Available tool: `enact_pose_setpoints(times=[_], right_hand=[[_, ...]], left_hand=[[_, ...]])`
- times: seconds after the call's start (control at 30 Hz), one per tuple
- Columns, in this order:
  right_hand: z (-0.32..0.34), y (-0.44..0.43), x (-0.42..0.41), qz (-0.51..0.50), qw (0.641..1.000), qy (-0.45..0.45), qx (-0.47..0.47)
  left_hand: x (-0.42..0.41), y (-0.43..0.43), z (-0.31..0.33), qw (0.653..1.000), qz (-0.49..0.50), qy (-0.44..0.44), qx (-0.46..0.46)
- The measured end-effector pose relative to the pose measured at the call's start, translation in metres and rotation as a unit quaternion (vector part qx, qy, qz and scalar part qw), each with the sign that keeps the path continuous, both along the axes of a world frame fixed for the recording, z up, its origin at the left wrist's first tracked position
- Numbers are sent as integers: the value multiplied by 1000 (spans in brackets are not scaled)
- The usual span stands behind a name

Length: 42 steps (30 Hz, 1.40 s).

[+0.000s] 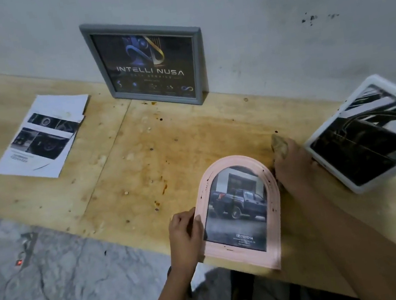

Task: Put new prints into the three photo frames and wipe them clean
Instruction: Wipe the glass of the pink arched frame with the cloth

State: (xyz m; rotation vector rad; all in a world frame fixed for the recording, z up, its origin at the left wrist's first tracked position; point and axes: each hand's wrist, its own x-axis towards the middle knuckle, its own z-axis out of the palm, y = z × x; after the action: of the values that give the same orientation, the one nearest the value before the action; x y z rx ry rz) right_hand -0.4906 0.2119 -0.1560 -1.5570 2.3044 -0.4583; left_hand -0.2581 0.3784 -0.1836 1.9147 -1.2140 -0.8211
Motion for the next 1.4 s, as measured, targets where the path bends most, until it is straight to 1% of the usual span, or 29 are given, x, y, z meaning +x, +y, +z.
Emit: enact_pose_setpoints(times=[0.03, 0.07, 0.1, 0.17, 0.23, 0.3, 0.37, 0.43, 0.53, 0.6, 0.67, 0.73, 0.83, 0.9, 1.07, 1.3, 1.4], right_hand=[[3, 0, 2, 20, 998, -56, -30], [7, 3, 7, 49, 990, -124, -51], [9, 8, 12, 87, 979, -171, -65], [17, 26, 32, 193, 957, -205, -68], [21, 47, 55, 329, 919, -203, -74], [19, 66, 74, 439, 873, -186, -102], [10, 78, 83, 504, 841, -162, -107], [-1, 86, 88, 538, 828, -115, -108], [-13, 90, 89, 580, 807, -14, -107], [-16, 90, 85, 599, 797, 19, -76], [-16, 92, 85, 598, 798, 25, -67], [-14, 93, 90, 594, 800, 27, -82], [-18, 87, 99, 606, 791, 11, -89], [-21, 80, 100, 610, 788, 1, -87], [-20, 75, 100, 622, 778, 29, -78], [-36, 67, 98, 619, 779, 46, -92], [-40, 66, 98, 611, 784, 53, -97]], left_hand=[[0, 0, 0, 1000, 2, 1, -3], [-1, 0, 0, 1000, 3, -2, -8], [0, 0, 0, 1000, 4, -8, -13], [0, 0, -3, 1000, 7, -23, -20], [-1, 2, -5, 999, 6, -37, -26], [-2, 7, -5, 997, -9, -62, -42], [-3, 11, -6, 994, -14, -90, -61], [-1, 14, -9, 992, 0, -102, -72], [1, 16, -16, 992, 13, -97, -77], [1, 16, -21, 992, 20, -91, -80], [1, 15, -22, 991, 11, -104, -89], [1, 13, -22, 987, -10, -136, -89], [2, 8, -18, 980, -36, -188, -60], [0, 6, -15, 976, -39, -208, -46], [-8, 7, -18, 954, -29, -296, -31], [-11, 9, -23, 946, -21, -322, -33], [-10, 10, -25, 943, -21, -331, -22]])
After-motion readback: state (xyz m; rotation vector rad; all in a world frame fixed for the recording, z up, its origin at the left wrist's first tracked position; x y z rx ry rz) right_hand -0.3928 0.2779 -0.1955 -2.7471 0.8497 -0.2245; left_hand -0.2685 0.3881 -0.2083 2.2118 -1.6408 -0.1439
